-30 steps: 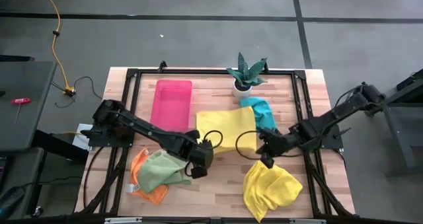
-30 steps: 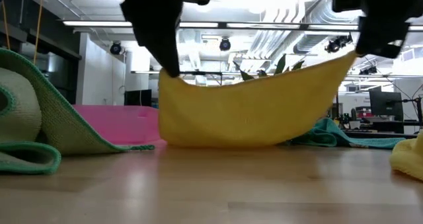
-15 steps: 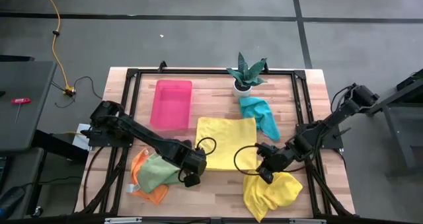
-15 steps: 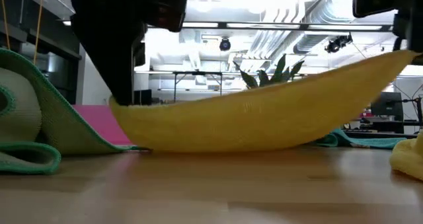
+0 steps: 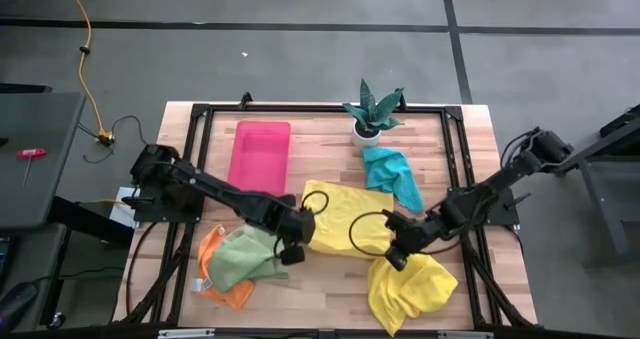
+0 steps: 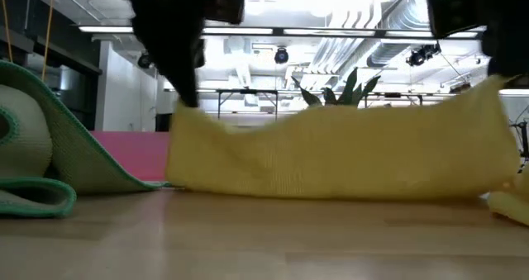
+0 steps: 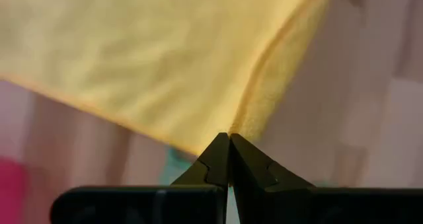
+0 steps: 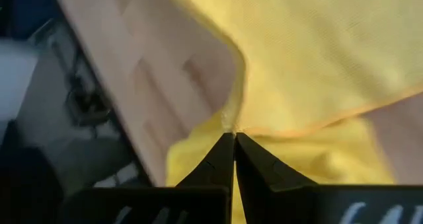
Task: Fold microfiber towels
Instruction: Fold the top yellow microfiber towel
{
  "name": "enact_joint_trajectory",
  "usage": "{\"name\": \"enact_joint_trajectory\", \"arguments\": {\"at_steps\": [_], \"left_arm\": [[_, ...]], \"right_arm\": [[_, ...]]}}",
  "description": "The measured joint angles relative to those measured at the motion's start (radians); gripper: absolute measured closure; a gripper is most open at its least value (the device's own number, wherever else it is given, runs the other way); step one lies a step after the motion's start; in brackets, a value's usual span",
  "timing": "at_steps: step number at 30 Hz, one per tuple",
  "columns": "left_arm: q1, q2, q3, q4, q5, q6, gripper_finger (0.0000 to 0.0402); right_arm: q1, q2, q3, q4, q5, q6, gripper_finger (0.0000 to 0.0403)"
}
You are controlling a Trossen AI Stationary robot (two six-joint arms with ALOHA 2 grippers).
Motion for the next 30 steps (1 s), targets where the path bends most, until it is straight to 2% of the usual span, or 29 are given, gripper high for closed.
{"name": "enact_joint_trajectory", "arguments": {"at_steps": [8, 15, 22, 30], "left_arm": [[0.136, 0.002, 0.0, 0.044, -0.007, 0.146, 0.0401], [0.224, 0.003, -0.001, 0.07, -0.012, 0.2, 0.0401], [0.296, 0.034, -0.001, 0.136, -0.012, 0.23, 0.0401], [0.357, 0.059, -0.001, 0.17, -0.015, 0.23, 0.0401]], "right_arm": [[-0.091, -0.008, 0.0, -0.109, 0.125, 0.004, 0.0403], [-0.163, -0.013, 0.0, -0.176, 0.226, 0.021, 0.0403], [-0.221, -0.013, 0.0, -0.279, 0.283, 0.052, 0.0403], [-0.259, -0.013, 0.0, -0.365, 0.278, 0.055, 0.0403]]}}
